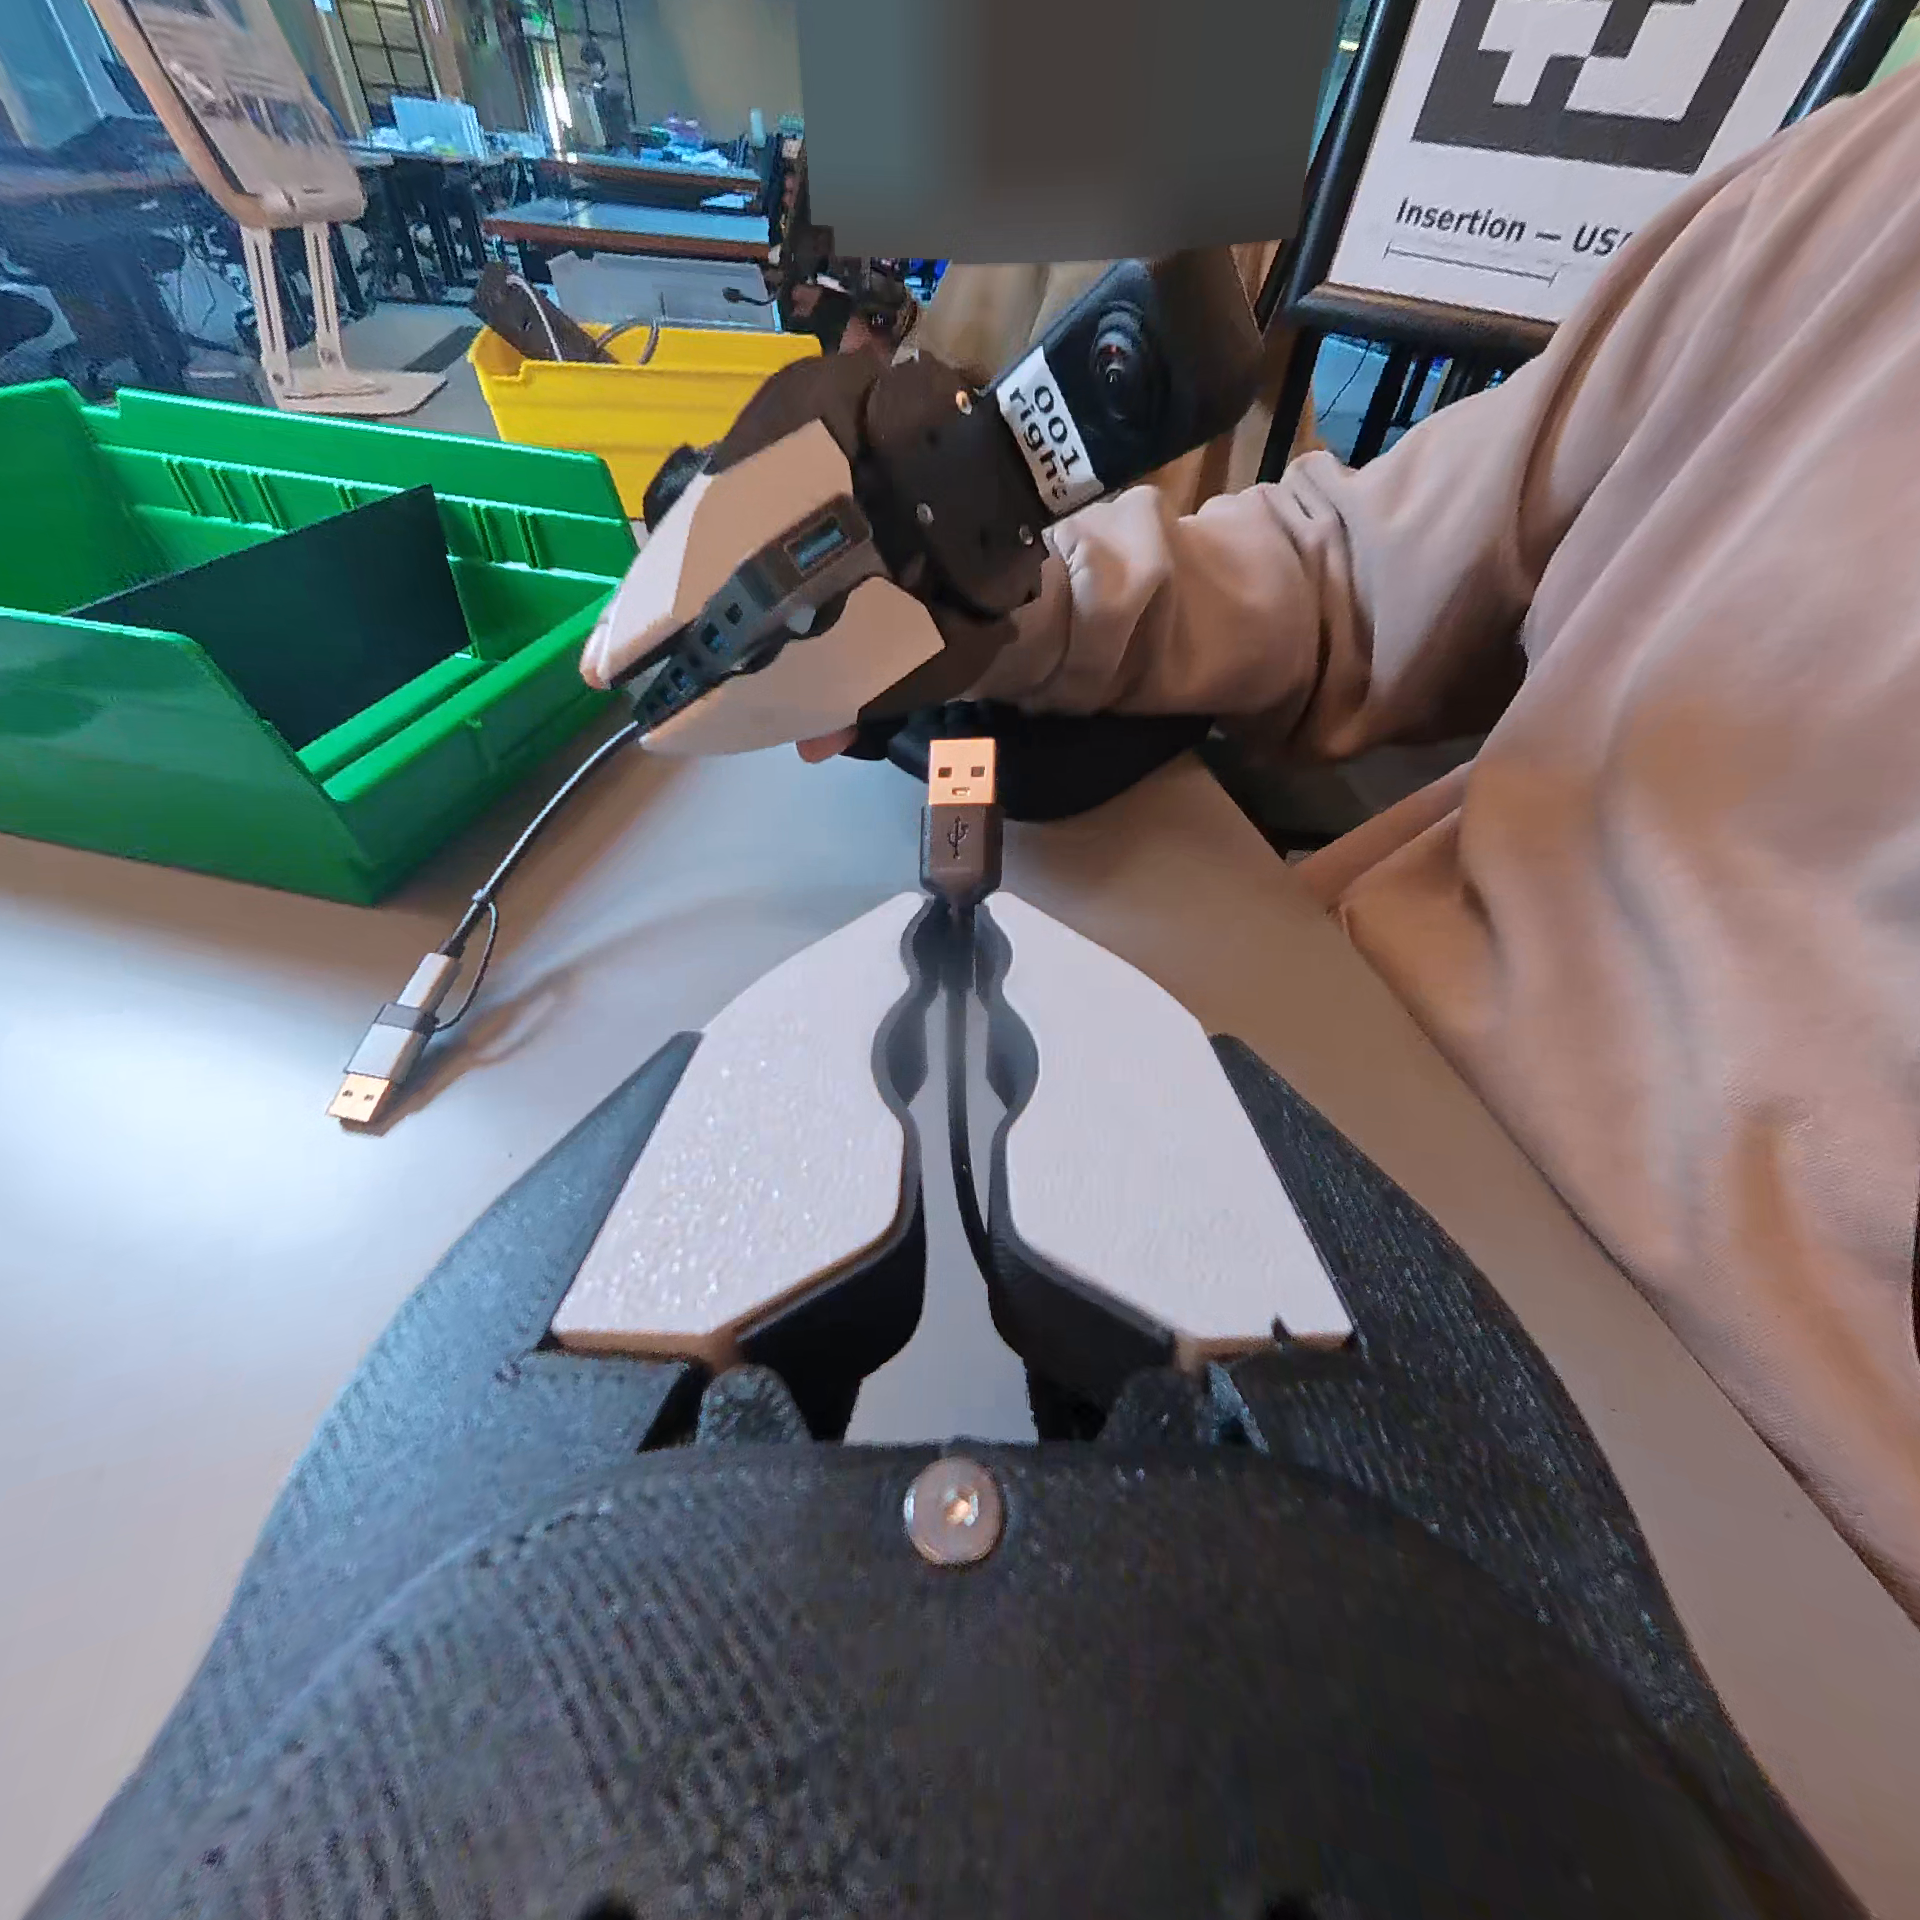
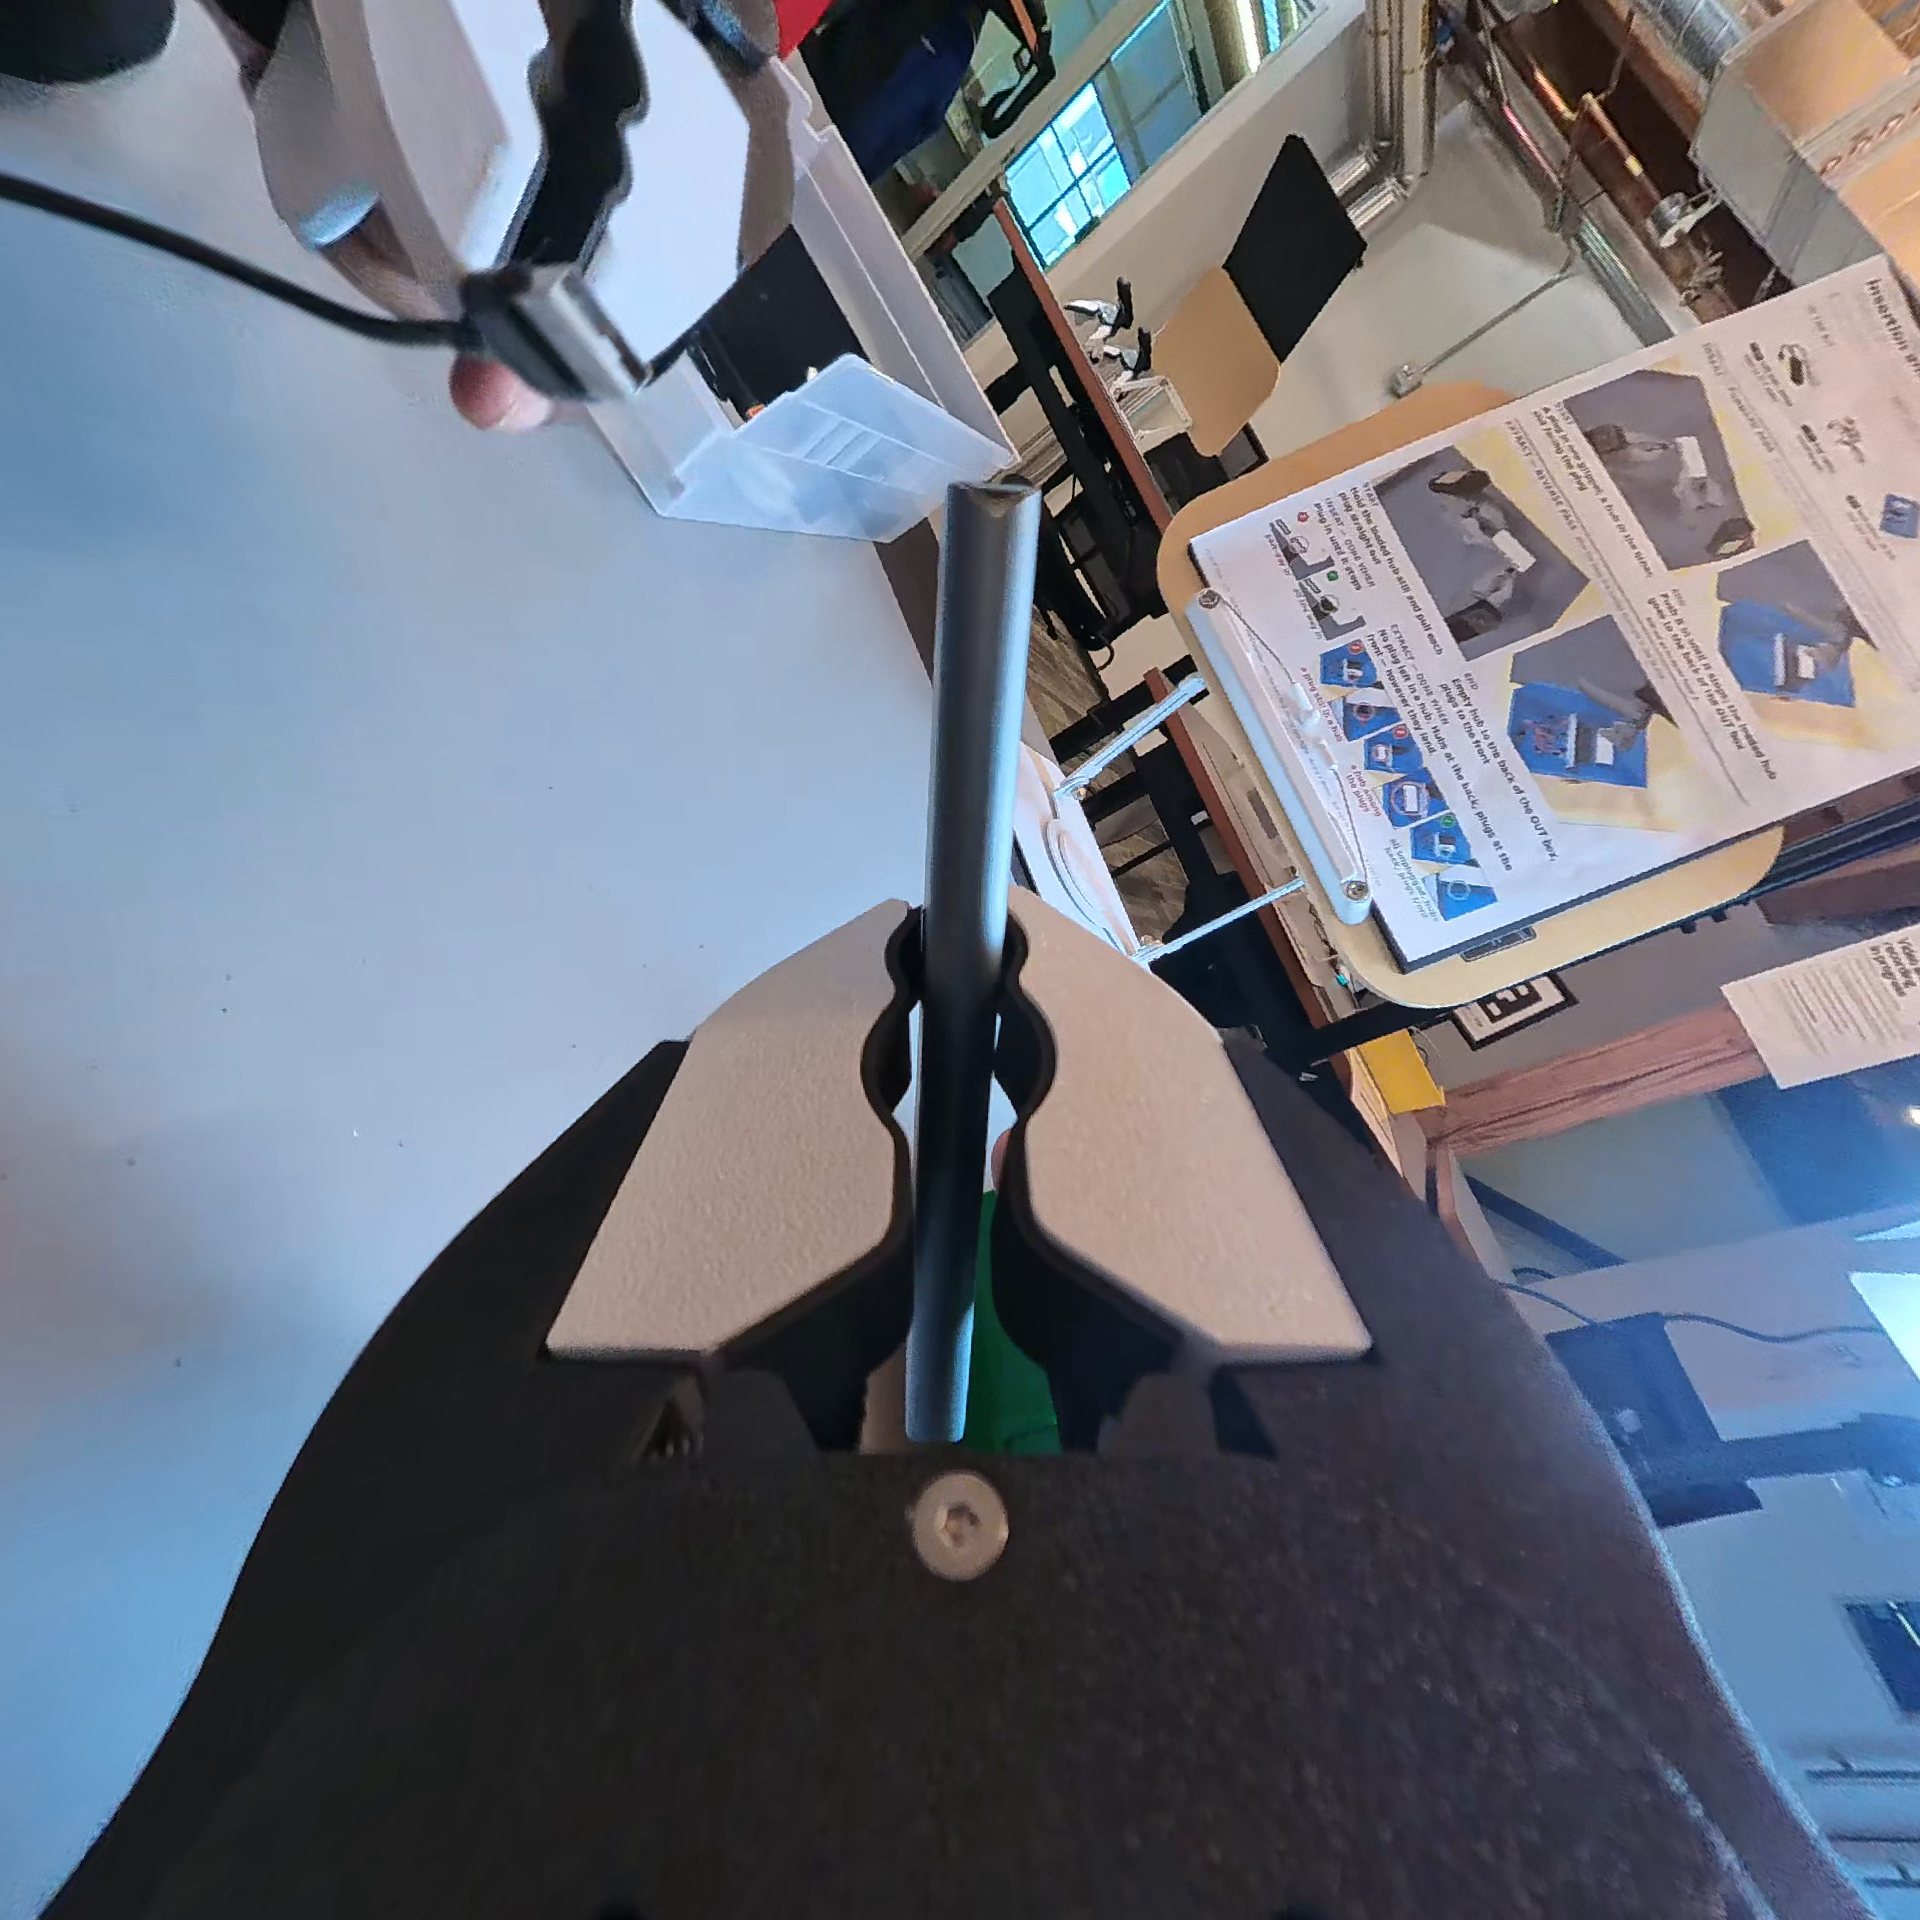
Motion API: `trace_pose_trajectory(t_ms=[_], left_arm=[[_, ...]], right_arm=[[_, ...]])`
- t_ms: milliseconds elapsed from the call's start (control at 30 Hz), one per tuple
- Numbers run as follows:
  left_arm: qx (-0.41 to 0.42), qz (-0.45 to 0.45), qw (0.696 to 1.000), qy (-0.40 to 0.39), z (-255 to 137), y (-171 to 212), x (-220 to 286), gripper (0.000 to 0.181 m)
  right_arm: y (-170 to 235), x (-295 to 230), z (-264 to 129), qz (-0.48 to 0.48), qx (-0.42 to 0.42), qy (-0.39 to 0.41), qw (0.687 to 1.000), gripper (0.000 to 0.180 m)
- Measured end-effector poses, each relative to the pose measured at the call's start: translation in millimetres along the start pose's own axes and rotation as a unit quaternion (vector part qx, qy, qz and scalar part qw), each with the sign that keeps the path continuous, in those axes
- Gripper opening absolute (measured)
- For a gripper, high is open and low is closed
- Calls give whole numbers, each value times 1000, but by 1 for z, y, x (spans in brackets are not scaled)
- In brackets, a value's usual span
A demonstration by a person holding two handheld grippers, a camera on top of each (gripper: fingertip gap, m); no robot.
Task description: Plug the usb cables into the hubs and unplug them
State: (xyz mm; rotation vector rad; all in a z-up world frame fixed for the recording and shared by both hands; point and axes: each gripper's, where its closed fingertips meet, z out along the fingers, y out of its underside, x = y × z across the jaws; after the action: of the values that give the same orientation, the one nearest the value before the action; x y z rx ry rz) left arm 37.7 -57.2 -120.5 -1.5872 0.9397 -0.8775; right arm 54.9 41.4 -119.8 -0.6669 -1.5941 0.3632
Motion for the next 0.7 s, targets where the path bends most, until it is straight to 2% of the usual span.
trace_pose_trajectory(t_ms=[200,267,333,367,433,500,533,567,633,700], left_arm=[[6,9,1000,-20,-2,-4,-5,6],[16,26,997,-68,-8,-14,-18,6],[17,61,986,-156,-20,-30,-38,6],[12,92,972,-215,-30,-40,-50,6],[-4,175,926,-333,-50,-61,-64,6],[-40,273,876,-395,-57,-72,-61,6],[-59,312,869,-381,-49,-70,-51,7],[-78,326,880,-338,-35,-60,-39,6],[-97,296,924,-221,-7,-33,-13,10],[-95,256,951,-143,5,-14,3,10]], right_arm=[[1,1,0,-6,-4,3,1000,11],[2,2,0,-6,-6,8,1000,12],[4,6,0,-5,-13,17,1000,12],[5,8,0,-3,-15,22,1000,12],[7,12,0,3,-20,32,999,12],[10,14,0,10,-24,37,999,12],[11,15,1,13,-24,37,999,12],[11,15,1,16,-25,38,999,12],[13,16,1,19,-29,40,999,12],[13,17,1,19,-30,43,998,12]])
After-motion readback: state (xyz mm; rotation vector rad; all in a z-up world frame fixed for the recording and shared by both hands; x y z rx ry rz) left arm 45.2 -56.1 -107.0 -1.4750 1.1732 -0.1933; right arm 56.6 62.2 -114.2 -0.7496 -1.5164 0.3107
